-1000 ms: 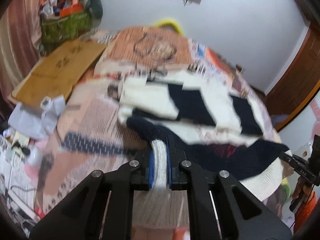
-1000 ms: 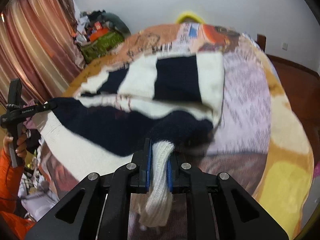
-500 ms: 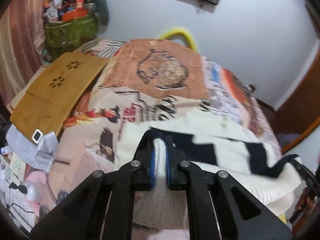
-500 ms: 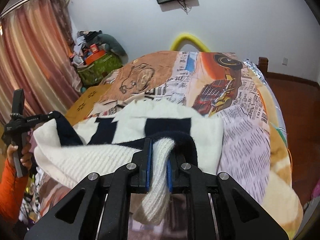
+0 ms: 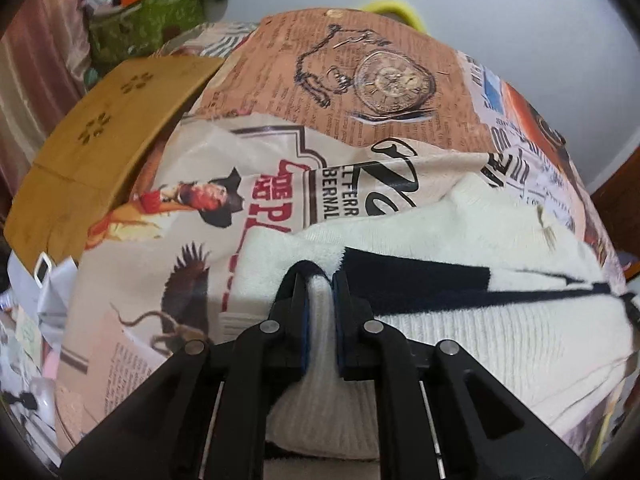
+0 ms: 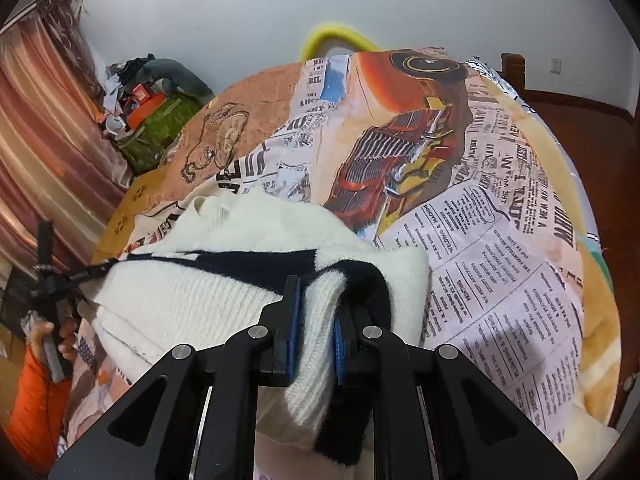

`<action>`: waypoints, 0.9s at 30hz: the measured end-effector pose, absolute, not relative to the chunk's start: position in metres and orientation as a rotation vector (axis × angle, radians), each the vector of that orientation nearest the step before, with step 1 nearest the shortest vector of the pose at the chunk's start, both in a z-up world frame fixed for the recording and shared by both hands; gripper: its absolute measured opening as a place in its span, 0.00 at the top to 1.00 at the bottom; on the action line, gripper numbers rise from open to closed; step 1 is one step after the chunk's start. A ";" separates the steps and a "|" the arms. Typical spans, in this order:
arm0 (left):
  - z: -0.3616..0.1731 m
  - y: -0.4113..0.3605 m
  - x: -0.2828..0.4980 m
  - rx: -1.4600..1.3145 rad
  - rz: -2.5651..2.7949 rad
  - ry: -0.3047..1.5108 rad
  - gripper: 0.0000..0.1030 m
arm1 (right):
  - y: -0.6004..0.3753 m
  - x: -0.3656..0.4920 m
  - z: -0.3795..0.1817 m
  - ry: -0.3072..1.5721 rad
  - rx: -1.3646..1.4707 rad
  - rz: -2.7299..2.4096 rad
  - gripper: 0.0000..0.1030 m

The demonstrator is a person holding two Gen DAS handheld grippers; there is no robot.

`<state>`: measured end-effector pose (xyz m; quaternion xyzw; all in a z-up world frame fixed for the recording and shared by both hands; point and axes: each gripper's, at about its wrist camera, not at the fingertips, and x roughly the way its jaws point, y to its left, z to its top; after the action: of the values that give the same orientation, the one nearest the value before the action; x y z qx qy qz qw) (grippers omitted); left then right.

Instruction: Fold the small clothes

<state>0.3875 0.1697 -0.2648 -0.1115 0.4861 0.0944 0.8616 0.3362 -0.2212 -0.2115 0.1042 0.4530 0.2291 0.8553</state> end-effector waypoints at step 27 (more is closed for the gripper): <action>-0.223 0.111 0.284 -0.079 0.082 1.026 0.21 | -0.198 0.235 -0.165 0.851 -0.061 0.532 0.43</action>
<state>0.2844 0.1112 -0.2227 -0.0376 0.4906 0.0394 0.8697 0.2349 -0.1976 -0.1653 -0.0292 0.4080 0.2550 0.8762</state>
